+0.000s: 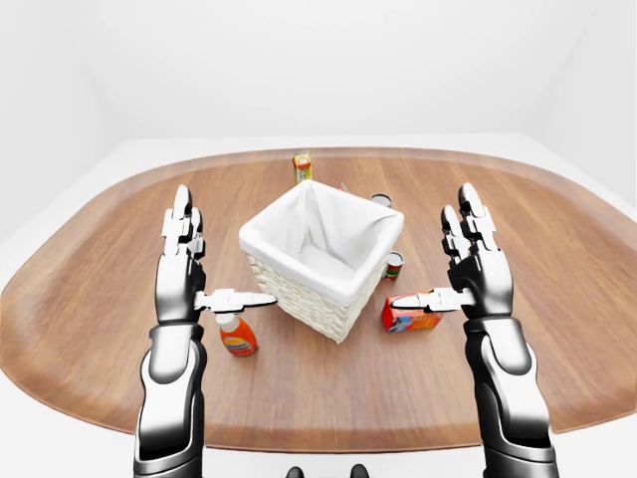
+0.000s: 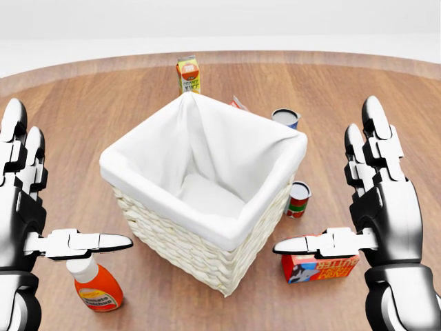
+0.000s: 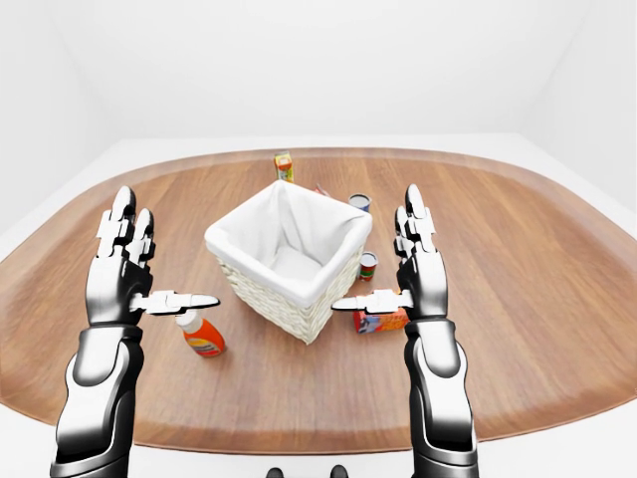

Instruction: Pick up the butter and put it in the basket.

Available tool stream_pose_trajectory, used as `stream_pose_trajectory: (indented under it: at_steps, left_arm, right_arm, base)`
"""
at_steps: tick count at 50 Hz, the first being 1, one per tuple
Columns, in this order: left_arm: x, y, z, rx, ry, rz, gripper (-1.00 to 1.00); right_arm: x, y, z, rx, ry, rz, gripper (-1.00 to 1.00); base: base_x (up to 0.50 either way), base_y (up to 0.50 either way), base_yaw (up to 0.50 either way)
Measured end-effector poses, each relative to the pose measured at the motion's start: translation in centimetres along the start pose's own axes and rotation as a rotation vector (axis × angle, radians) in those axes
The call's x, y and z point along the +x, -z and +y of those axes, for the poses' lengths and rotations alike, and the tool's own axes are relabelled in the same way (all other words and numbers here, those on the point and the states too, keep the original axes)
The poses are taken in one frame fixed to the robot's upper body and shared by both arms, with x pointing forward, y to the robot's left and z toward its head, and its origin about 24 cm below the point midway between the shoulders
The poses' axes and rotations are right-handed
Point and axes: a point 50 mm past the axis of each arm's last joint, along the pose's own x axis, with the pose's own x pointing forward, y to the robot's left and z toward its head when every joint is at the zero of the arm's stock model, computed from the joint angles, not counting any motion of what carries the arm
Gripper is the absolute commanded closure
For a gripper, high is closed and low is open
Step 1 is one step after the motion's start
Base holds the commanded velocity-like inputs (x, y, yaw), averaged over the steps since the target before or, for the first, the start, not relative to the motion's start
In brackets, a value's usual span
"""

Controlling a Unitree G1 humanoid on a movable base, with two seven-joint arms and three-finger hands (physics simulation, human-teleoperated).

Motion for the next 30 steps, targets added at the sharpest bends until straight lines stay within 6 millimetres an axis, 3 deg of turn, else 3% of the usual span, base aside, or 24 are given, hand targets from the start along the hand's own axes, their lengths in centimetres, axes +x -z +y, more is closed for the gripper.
stream_pose_trajectory:
  at_steps: [7,30]
  left_arm:
    - [0.0,0.03,0.0,0.0,0.0,0.001,-1.0]
    - [-0.06,0.08,-0.03,-0.003,0.0,0.004,-1.0]
  right_arm:
    - [0.04,0.05,0.06,-0.001,-0.001,0.002,-1.0]
    - [0.15,0.42,0.02,-0.048,-0.037,0.022,-1.0]
  base:
    - [0.22,0.0,0.0]
    - [0.0,0.0,0.0]
